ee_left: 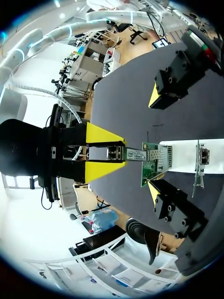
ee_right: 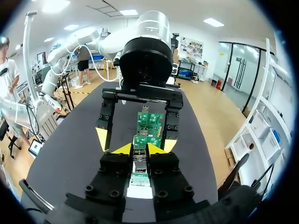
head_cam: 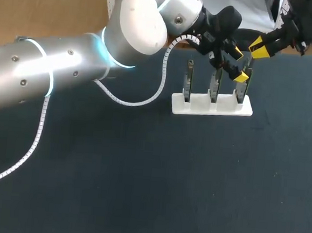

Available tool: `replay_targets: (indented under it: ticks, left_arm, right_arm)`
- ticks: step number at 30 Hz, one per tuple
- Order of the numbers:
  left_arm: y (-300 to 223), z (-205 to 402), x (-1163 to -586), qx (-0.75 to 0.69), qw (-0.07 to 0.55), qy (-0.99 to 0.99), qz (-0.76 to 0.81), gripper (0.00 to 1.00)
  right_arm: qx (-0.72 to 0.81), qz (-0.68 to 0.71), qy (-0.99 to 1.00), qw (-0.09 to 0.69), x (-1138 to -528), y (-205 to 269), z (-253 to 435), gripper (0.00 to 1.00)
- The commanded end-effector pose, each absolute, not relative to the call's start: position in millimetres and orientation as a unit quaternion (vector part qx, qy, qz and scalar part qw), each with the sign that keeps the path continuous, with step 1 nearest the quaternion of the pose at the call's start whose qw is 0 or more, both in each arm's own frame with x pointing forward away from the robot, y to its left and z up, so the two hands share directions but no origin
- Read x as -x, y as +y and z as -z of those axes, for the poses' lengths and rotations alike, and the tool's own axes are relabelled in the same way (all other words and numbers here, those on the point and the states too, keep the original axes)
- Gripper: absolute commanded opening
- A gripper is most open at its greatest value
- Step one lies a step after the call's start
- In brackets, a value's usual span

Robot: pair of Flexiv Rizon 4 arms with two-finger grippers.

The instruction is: Pick up the optical module with the left hand, and insert it into the network port with the right hand.

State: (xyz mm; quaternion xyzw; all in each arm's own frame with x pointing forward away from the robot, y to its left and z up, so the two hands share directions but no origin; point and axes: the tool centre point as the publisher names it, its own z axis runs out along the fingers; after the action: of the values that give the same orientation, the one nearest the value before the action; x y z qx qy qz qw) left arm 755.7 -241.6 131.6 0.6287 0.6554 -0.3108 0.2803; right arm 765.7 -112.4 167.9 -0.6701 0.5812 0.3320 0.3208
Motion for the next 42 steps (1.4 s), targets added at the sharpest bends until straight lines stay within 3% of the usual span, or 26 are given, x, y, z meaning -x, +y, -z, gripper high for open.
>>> replay_targets:
  ticks: [1,42]
  left_arm:
    - [-243,-132,-758,-0.63,0.277,0.656,0.31,1.0]
    - [-243,-132,-758,-0.63,0.277,0.656,0.31,1.0]
  right_arm:
    - [0.672,-0.327,0.583,0.318,-764,-111,-162,0.0]
    - [0.665,-0.325,0.601,0.301,-764,-108,-146,0.0]
